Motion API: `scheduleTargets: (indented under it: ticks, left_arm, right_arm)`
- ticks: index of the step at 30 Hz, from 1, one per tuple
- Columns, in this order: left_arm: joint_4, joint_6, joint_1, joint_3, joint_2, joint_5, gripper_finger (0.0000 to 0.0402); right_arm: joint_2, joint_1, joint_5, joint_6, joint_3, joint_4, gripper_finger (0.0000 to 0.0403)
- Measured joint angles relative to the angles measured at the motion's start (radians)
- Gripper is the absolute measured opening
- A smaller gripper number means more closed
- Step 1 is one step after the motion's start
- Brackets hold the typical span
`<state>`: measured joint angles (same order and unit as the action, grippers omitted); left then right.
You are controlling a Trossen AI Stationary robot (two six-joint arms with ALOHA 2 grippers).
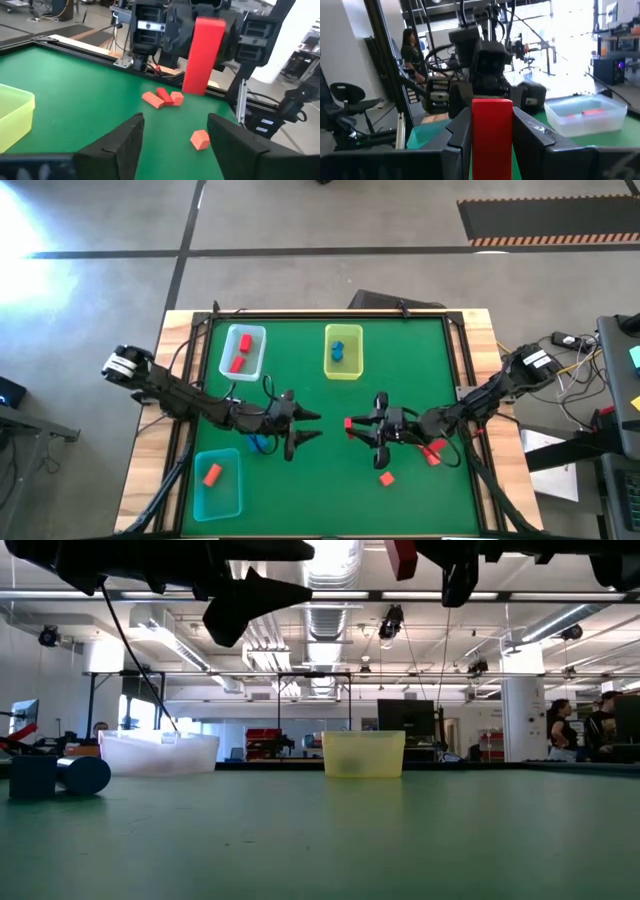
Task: Sort & place blocks by color
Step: Put the red block into the white bin
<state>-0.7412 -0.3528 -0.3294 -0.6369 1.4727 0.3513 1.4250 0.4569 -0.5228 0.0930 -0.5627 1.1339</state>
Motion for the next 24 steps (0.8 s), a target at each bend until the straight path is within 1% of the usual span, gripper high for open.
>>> scheduleTargets:
  ticks: [4,8,11,17,20,24]
  left_arm:
    - [-0.055,0.017,0.000,-0.001,0.006,-0.001,0.0253]
    - [-0.205,0.110,0.000,-0.006,0.064,-0.033,0.0288]
    - [-0.308,0.125,0.004,-0.009,0.113,-0.050,0.0294]
    - [-0.413,0.125,0.016,-0.046,0.206,-0.059,0.0295]
    - [-0.417,0.126,0.016,-0.062,0.232,-0.071,0.0295]
    - [-0.439,0.132,0.017,-0.081,0.257,-0.122,0.0295]
  right_arm:
    - [0.000,-0.004,0.001,-0.018,-0.017,0.001,0.0093]
    - [0.017,-0.009,0.008,-0.043,-0.047,0.006,0.0093]
    - [0.040,-0.014,0.022,-0.045,-0.071,0.002,0.0093]
    - [0.095,-0.019,0.035,-0.064,-0.130,0.003,0.0093]
    - [0.123,-0.022,0.036,-0.082,-0.164,0.006,0.0093]
    - [0.142,-0.029,0.033,-0.104,-0.194,0.002,0.0093]
